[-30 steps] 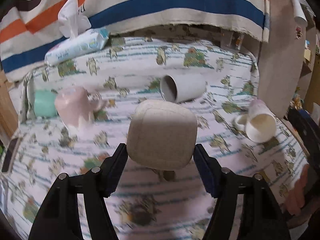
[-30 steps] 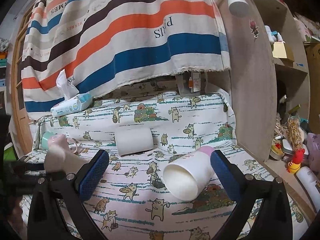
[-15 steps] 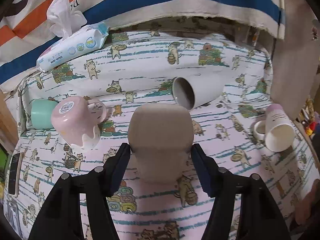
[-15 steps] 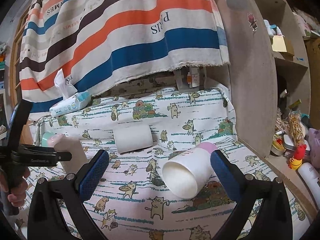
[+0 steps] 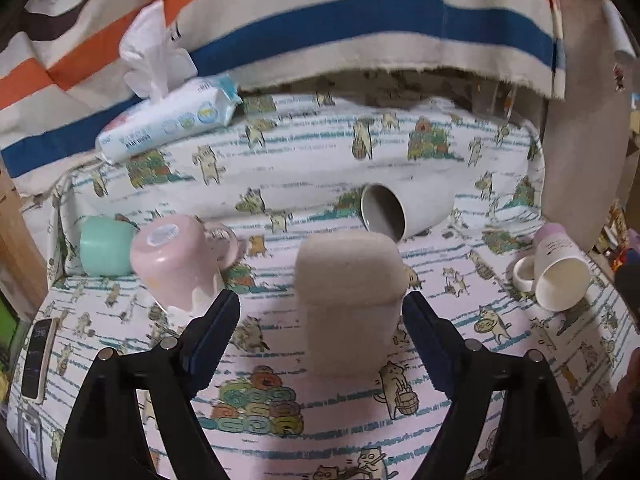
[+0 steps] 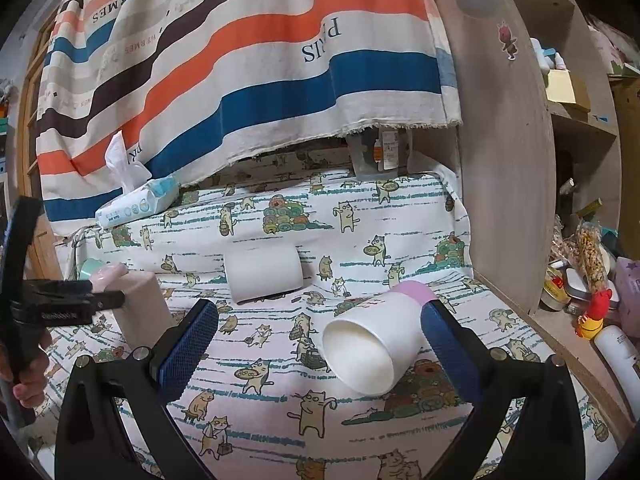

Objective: Flip cup upside down

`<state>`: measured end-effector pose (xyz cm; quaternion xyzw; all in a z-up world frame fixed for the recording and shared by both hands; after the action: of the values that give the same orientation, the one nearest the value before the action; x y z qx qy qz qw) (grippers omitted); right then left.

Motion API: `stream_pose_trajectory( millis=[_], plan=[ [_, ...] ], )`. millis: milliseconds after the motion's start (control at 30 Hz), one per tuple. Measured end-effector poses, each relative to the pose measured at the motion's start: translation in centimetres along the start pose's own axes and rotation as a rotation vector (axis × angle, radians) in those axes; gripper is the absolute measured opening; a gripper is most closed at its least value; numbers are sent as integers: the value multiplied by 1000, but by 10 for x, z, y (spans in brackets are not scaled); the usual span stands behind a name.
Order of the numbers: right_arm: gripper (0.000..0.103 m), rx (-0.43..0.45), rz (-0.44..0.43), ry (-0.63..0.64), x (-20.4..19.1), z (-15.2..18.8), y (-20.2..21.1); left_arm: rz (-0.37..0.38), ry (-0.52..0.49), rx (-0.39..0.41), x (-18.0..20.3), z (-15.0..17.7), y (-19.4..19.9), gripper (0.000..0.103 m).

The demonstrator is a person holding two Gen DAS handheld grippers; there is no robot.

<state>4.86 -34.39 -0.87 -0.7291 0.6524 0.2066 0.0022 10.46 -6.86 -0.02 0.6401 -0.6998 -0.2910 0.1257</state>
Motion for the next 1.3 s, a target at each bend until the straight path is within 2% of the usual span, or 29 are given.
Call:
stream_pose_trajectory(
  millis=[67, 200, 267, 333, 467, 567, 633, 733, 900, 967, 1100, 1300],
  plan=[
    [102, -5, -4, 15, -2, 1, 2, -21, -9, 48, -6, -2, 13, 85],
    [102, 14, 2, 35, -11, -4, 12, -53, 0, 156, -19, -6, 40, 100],
    [102, 33, -12, 40, -21, -12, 20, -76, 19, 210, -27, -7, 53, 103],
    [102, 57, -15, 50, -32, -19, 26, -94, 32, 267, -35, -7, 67, 103],
    [102, 83, -33, 65, -59, -25, 33, -87, 67, 321, -53, -4, 87, 103],
    [102, 69, -46, 76, -77, -22, 31, -133, 65, 350, -66, 2, 99, 103],
    [102, 50, -45, 72, -86, -19, 25, -148, 48, 361, -70, 7, 103, 103],
    [102, 29, -48, 52, -97, -12, 18, -112, 46, 376, -74, 20, 107, 103],
    [102, 65, 39, 14, -110, -2, 6, -105, 64, 365, -80, 43, 98, 103],
    [102, 43, 6, 32, -117, 2, 0, -96, 67, 362, -82, 51, 95, 103],
    [102, 61, -3, 100, -128, 12, -2, -88, 73, 365, -87, 63, 87, 103],
    [102, 59, 8, 59, -120, 19, -8, -58, 90, 317, -92, 73, 66, 103]
  ],
)
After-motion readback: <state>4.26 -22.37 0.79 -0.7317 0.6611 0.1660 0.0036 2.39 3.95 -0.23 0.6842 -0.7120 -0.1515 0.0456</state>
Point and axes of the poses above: each gripper's, at about its wrist camera, not at the fingertips, and y roughly against the way its jaws point, x to its right, z to its underside, the point moved 4 cm from there along -y, roughly the way its jaws point, and after that the axes turned 10 degrees about -y, right-handed, at the moved point
